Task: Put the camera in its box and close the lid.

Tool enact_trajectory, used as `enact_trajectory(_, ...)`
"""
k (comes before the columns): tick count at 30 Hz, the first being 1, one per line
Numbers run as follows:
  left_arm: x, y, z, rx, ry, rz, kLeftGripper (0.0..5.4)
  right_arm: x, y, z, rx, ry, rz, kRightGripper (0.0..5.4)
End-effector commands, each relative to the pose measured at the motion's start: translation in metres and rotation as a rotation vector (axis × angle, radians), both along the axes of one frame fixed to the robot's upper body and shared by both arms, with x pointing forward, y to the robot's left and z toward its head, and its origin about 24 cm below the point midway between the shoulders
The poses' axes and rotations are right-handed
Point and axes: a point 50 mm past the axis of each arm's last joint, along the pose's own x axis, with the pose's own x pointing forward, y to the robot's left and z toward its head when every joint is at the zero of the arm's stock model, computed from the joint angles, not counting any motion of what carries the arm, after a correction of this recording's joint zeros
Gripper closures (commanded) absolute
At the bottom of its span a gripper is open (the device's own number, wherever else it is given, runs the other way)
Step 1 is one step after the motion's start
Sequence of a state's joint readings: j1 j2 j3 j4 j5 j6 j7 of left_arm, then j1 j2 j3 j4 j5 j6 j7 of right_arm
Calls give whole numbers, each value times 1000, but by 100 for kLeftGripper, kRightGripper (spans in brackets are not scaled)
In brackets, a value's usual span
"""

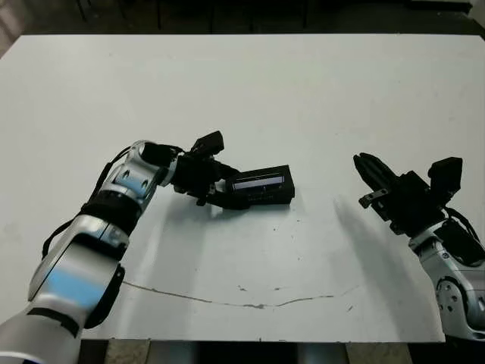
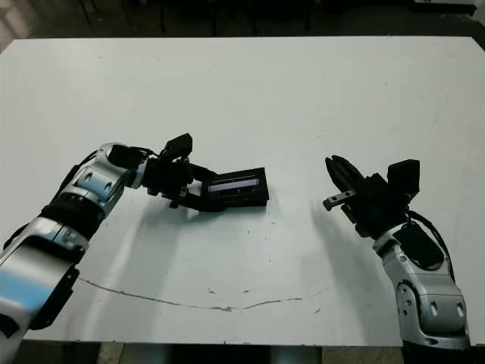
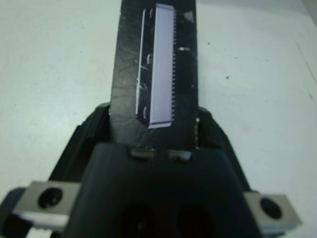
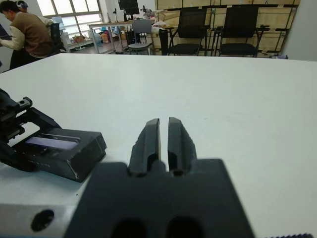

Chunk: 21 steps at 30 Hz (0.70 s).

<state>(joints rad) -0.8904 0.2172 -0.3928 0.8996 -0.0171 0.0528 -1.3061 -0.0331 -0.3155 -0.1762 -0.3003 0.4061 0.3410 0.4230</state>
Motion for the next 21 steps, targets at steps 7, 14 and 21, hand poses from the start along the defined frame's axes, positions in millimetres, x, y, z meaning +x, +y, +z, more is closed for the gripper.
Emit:
enact_trajectory(7, -9, -21, -39, 265, 58, -53, 264, -9, -6, -4, -7, 36, -11, 540)
enact_trajectory(14, -10, -21, -36, 326, 54, -116, 264, -10, -2, -4, -13, 44, -15, 540)
enact_trajectory(21, -14, -5, -36, 377, 50, -202, 192, -9, -1, -6, 17, 36, -2, 540)
